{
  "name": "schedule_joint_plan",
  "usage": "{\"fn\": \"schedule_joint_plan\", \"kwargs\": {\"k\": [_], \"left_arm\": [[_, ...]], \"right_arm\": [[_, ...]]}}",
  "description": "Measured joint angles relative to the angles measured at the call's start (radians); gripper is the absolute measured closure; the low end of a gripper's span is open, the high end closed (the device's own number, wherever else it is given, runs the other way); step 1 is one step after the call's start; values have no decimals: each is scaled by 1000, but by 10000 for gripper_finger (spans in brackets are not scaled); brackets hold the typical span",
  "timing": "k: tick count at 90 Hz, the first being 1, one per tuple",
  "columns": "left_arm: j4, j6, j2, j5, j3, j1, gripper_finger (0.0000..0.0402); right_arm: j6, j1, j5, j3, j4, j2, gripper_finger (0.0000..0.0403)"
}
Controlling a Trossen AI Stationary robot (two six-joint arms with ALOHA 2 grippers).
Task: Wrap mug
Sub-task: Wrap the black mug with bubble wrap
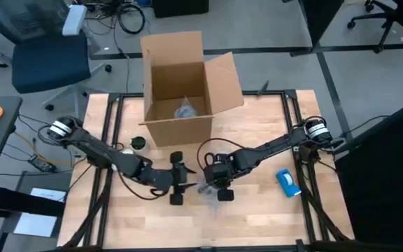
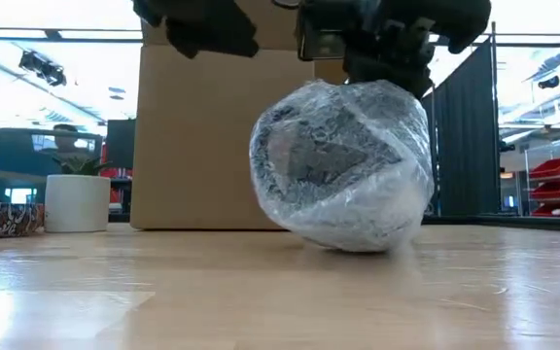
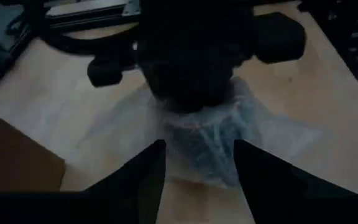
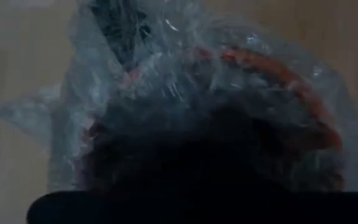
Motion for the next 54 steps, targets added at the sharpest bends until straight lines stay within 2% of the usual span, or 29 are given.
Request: {"fn": "schedule_joint_plan", "kwargs": {"k": [33, 44, 54], "left_arm": [[26, -74, 76, 6, -74, 5, 229], [69, -68, 76, -15, -95, 5, 229], [91, -43, 76, -18, -101, 4, 229]], "right_arm": [[11, 45, 0, 247, -299, 0, 403], [13, 57, -9, 258, -263, 0, 403], [13, 55, -17, 209, -144, 0, 403]]}}
